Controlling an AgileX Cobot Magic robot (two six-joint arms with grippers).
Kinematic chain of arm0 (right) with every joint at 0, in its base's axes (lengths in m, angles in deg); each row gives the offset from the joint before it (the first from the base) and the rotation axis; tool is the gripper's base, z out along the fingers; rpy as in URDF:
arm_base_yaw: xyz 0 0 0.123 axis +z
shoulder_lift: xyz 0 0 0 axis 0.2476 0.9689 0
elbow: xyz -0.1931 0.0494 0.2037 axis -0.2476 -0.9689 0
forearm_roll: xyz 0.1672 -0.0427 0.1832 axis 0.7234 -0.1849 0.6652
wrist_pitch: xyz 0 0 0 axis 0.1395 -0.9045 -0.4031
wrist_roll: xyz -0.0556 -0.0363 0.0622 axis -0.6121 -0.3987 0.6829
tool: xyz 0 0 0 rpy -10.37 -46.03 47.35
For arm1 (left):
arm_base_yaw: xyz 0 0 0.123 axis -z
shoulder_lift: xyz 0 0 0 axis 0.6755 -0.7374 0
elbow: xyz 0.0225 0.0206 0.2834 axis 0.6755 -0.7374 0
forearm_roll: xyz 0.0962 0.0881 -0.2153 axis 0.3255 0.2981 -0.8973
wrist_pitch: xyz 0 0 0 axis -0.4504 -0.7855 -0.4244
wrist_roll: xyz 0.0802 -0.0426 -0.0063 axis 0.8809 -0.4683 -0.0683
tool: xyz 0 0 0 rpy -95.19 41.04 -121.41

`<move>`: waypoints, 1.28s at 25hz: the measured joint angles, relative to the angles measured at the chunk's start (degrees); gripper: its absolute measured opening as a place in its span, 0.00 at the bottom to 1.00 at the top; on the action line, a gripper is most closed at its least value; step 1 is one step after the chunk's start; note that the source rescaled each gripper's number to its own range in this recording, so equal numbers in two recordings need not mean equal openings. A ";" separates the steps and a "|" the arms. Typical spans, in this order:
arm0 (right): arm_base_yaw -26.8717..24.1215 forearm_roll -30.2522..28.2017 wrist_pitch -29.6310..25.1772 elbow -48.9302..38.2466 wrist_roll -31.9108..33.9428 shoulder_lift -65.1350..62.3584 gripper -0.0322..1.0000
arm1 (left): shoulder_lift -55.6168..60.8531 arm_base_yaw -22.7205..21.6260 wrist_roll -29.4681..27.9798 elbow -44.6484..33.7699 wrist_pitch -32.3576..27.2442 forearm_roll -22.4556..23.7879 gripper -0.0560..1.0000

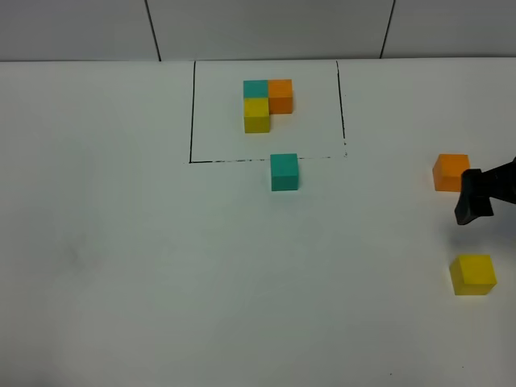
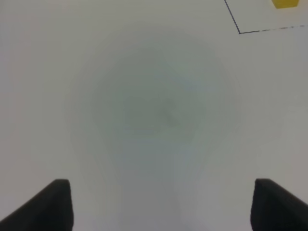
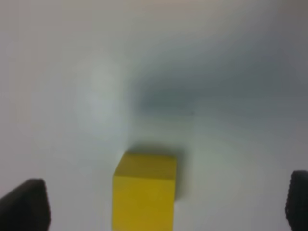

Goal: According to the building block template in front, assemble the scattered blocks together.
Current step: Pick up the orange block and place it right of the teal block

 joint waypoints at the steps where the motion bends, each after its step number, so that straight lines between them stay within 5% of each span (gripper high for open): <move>1: 0.00 0.00 0.00 0.00 0.00 0.19 1.00 | 0.00 0.00 0.00 0.00 0.00 0.00 0.83; 7: 0.00 -0.44 -1.96 -0.19 0.06 0.25 1.00 | 0.00 0.00 0.00 0.00 0.00 0.00 0.83; 14: 0.00 -0.01 2.63 -3.32 -0.05 0.31 1.00 | 0.00 0.00 0.00 0.00 0.00 0.00 0.83; 32: 1.49 2.12 7.21 14.82 -1.15 16.55 1.00 | 0.00 0.00 0.00 0.00 0.00 0.00 0.83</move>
